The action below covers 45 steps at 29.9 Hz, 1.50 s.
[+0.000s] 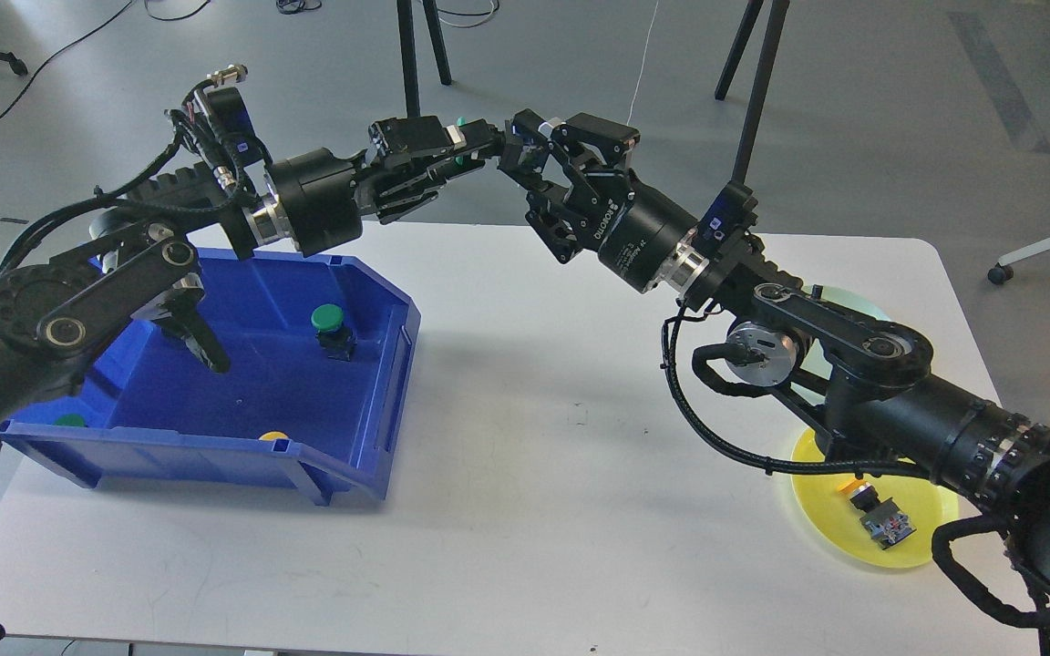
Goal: Pass button and place on color plate
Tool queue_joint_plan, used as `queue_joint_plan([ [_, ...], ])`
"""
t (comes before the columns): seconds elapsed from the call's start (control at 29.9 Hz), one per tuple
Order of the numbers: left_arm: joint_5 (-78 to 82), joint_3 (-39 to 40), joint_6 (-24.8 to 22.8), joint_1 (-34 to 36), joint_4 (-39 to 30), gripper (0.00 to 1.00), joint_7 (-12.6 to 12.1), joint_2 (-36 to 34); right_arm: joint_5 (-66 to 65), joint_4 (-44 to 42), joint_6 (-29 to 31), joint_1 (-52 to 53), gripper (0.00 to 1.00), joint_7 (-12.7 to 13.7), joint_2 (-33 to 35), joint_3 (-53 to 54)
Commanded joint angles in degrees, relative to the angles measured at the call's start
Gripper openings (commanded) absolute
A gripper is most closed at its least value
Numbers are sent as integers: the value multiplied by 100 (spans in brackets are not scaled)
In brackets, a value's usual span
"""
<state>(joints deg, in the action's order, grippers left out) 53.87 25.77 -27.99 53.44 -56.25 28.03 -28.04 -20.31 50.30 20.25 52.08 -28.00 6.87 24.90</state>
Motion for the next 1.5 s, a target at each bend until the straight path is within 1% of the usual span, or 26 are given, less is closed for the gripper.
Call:
queue_joint_plan([
  [0.0,10,-2,-1,0,9,20,-3,0,9,32,-188,-5,13,0,8,15],
  [0.1,10,-2,-1,0,9,24,-3,0,9,32,-205,4,11,0,8,15],
  [0.13,1,-2,-1,0,9,28,-3,0,9,32,-205,4,10,0,8,15],
  [0.17,-8,-2,-1,0,9,33,-3,9,9,41,-205,4,10,0,8,15],
  [0.23,-60,7,-1,0,9,51,-3,9,9,50,-205,4,10,0,8,15],
  [0.27,-139,7,-1,0,9,57,-3,9,9,50,-205,4,9,0,16,15],
  [0.4,-342,-2,-1,-9,158,71,-3,18,9,85,-205,4,7,0,43,6],
  [0.57,-386,-2,-1,0,185,74,-3,88,9,164,-223,-40,6,0,174,33],
  [0.67,-386,-2,-1,0,193,74,-3,88,18,234,-293,-118,5,0,559,146],
  [0.74,-386,-2,-1,0,193,74,-3,88,18,234,-451,-346,5,0,937,505],
  [0.94,-447,-2,-1,0,202,75,-3,88,18,217,-934,-1427,5,0,1720,1833],
  [1.0,-456,-2,-1,-9,202,75,-3,88,27,217,-1162,-1726,4,119,1853,2044],
  [1.07,-447,-2,-1,-9,202,75,-3,88,27,217,-1469,-2025,4,311,1871,2133],
  [1.14,-456,-2,-1,-9,202,75,-3,88,27,182,-1856,-2184,4,592,1871,2151],
  [1.2,-456,-2,-1,-9,202,75,-3,88,175,129,-2225,-2245,4,926,1827,2151],
  [1.27,-456,-2,-1,-9,202,75,-3,88,710,15,-2481,-2298,4,1304,1783,2151],
  [1.34,-456,-2,-1,-9,202,75,-3,97,1290,-108,-2508,-2298,4,1472,1774,2151],
  [1.44,-456,-2,-1,-9,202,75,-3,97,2003,-231,-2534,-2272,4,1587,1783,2124],
  [1.47,-456,-2,-1,-9,202,75,-3,97,2161,-284,-2569,-2255,4,1674,1774,2124],
])
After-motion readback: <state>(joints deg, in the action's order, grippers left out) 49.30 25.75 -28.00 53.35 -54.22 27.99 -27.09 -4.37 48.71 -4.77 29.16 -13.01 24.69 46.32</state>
